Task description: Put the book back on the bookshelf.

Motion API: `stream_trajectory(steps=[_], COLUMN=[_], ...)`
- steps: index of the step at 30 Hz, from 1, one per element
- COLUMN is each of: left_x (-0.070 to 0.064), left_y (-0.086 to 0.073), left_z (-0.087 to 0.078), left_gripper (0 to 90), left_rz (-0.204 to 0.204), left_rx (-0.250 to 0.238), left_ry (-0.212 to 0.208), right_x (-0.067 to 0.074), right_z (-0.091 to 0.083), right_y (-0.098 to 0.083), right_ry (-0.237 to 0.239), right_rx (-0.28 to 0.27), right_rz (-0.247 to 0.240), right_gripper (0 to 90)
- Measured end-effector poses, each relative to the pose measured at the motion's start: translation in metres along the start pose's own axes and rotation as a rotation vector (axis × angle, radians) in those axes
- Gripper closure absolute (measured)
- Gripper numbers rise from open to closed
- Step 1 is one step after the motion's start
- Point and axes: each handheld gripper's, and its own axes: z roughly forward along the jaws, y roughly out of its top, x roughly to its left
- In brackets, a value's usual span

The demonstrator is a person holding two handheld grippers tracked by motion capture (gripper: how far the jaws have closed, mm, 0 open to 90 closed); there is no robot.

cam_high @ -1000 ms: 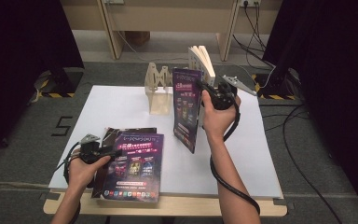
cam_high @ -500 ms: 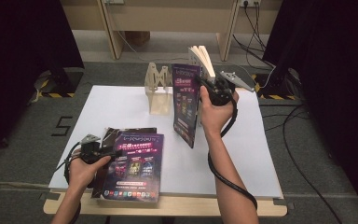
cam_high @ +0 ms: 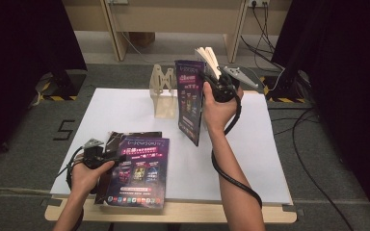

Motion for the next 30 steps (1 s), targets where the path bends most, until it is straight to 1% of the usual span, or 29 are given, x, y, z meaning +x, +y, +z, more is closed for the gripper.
stream_trajectory(steps=[9, 16, 18, 21, 24, 30], left_x=[0.001, 0.001, 0.002, 0.002, 0.002, 0.001], left_y=[-0.001, -0.001, -0.001, -0.001, -0.001, -0.002], left_z=[0.001, 0.001, 0.001, 0.000, 0.001, 0.002], left_gripper=[42.7, 42.6, 42.7, 42.6, 42.6, 42.6], left_rz=[-0.002, -0.003, -0.005, -0.004, -0.006, -0.004], left_rx=[-0.003, -0.001, -0.003, -0.004, -0.003, 0.003], left_ry=[0.003, 0.003, 0.001, 0.001, 0.000, -0.003], right_x=[0.001, -0.001, -0.001, -0.002, -0.002, 0.001], right_z=[0.010, 0.017, 0.018, 0.022, 0.025, 0.031], right_y=[0.002, 0.003, 0.004, 0.005, 0.006, 0.007], right_ry=[-0.017, -0.031, -0.037, -0.046, -0.052, -0.055], right_rx=[-0.009, -0.014, -0.021, -0.023, -0.028, -0.031], right_rz=[-0.017, -0.019, -0.012, -0.026, -0.024, -0.033], right_gripper=[84.8, 84.8, 84.8, 84.8, 84.8, 84.8])
